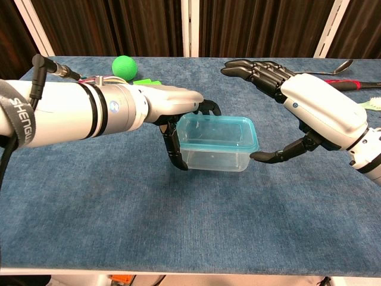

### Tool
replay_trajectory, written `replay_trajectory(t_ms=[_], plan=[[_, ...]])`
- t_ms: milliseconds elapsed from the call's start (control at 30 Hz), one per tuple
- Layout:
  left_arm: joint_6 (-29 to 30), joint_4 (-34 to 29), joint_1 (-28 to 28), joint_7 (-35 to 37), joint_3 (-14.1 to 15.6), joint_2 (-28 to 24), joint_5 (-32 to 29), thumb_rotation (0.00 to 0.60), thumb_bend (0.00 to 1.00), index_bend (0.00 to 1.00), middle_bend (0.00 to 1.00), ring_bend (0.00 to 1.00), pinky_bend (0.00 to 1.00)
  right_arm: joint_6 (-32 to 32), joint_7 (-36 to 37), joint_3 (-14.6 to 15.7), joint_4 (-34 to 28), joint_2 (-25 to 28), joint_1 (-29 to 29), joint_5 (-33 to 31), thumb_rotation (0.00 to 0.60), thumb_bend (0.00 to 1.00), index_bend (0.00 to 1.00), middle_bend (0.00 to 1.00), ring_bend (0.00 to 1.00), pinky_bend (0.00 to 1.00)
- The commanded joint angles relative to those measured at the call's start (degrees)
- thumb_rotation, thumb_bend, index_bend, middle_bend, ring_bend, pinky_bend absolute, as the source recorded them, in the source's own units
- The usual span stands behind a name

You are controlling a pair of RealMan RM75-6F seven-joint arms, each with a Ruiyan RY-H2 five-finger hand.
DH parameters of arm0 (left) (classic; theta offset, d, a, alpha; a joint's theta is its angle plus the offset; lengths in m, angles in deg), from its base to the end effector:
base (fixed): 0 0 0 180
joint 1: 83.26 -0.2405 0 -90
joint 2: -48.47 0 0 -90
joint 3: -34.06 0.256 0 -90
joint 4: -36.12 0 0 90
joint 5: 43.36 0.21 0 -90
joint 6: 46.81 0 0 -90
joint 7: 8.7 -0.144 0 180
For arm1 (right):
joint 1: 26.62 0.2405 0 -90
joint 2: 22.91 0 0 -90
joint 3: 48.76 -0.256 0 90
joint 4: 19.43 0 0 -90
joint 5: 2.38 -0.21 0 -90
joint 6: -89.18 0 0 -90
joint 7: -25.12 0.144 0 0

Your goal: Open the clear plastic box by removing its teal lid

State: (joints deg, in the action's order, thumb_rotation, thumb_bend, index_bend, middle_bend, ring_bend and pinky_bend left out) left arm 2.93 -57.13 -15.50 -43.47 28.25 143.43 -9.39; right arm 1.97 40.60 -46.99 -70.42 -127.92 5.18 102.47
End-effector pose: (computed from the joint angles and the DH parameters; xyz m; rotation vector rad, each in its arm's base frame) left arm -0.0292 0.3150 -0.0868 -2.2424 -0.9959 -0.7418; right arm -0.1855 -0.2716 -0.0431 1.9425 -0.6616 1.5369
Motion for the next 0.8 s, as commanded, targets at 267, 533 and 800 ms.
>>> replay_trajectory(t_ms=[267,533,800], plan=[[-0.2,0.6,-0.5,0.8,0.5,0.2,1.2,0.600,0.06,0.11,0.19,0.09,0.09,-0.8,0.6,0.1,-0.7,0.5,0.3,0.0,0.600,0.08,0.00,0.01,0.00,0.00],[0.2,0.6,-0.8,0.9,0.6,0.3,2.5,0.600,0.06,0.11,0.19,0.09,0.09,-1.2,0.0,0.2,-1.8,1.0,0.1,-0.3,0.600,0.08,0.00,0.02,0.00,0.00],[0.1,0.8,-0.9,0.8,0.6,0.5,2.8,0.600,0.06,0.11,0.19,0.09,0.09,-2.2,-0.2,-0.2,-2.0,1.1,0.0,-0.4,0.600,0.12,0.00,0.03,0.00,0.00]])
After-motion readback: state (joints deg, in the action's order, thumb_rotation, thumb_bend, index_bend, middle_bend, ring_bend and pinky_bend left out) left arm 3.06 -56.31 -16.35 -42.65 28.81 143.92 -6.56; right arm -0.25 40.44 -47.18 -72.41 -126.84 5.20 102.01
